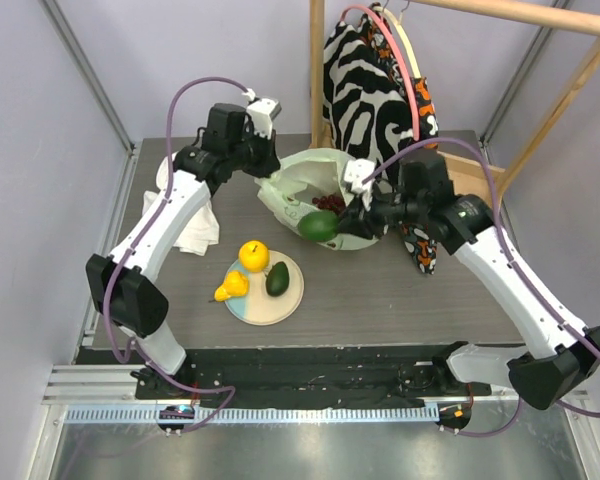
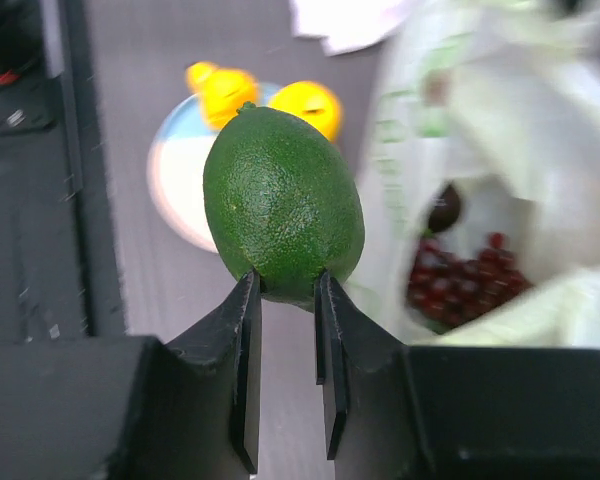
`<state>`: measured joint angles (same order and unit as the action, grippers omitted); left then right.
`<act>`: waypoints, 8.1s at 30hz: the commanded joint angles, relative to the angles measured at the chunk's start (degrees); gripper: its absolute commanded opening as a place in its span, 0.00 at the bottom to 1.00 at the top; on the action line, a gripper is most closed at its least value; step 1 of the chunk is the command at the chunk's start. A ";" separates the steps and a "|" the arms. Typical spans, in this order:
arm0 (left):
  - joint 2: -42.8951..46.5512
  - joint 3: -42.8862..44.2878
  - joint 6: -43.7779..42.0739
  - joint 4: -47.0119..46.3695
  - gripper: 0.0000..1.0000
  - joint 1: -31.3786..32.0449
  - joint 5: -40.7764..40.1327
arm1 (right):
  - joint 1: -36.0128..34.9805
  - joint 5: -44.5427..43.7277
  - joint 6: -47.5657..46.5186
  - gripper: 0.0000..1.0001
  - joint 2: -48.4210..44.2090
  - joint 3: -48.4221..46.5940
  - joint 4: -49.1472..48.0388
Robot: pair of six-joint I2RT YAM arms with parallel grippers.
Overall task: Take the fake fruits out of the plastic bag
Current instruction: Place the fake fruit on the plate, then adjust the plastic bag at the center of the board, then take out the fake fruit from the plastic bag, then place the fake fruit on the plate, then take out the fake fruit from the plastic bag.
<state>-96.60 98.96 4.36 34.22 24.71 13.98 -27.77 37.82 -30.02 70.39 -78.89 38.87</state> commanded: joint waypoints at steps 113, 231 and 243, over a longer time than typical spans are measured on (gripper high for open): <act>22.59 -19.15 -11.57 13.51 0.00 -1.86 11.86 | -3.08 -16.73 23.69 0.77 49.05 -19.72 -17.52; 23.30 -23.81 -15.70 9.55 0.00 -4.93 16.17 | -4.58 -33.41 -4.87 0.56 37.79 -7.94 -18.47; 22.24 -22.84 -15.70 9.90 0.00 -5.02 16.34 | -4.22 -47.30 -7.51 0.54 49.49 -11.37 -18.56</act>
<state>-75.46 75.13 -10.94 44.49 20.12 29.63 -32.42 0.45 -35.90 117.14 -88.51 20.84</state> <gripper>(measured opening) 0.012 0.602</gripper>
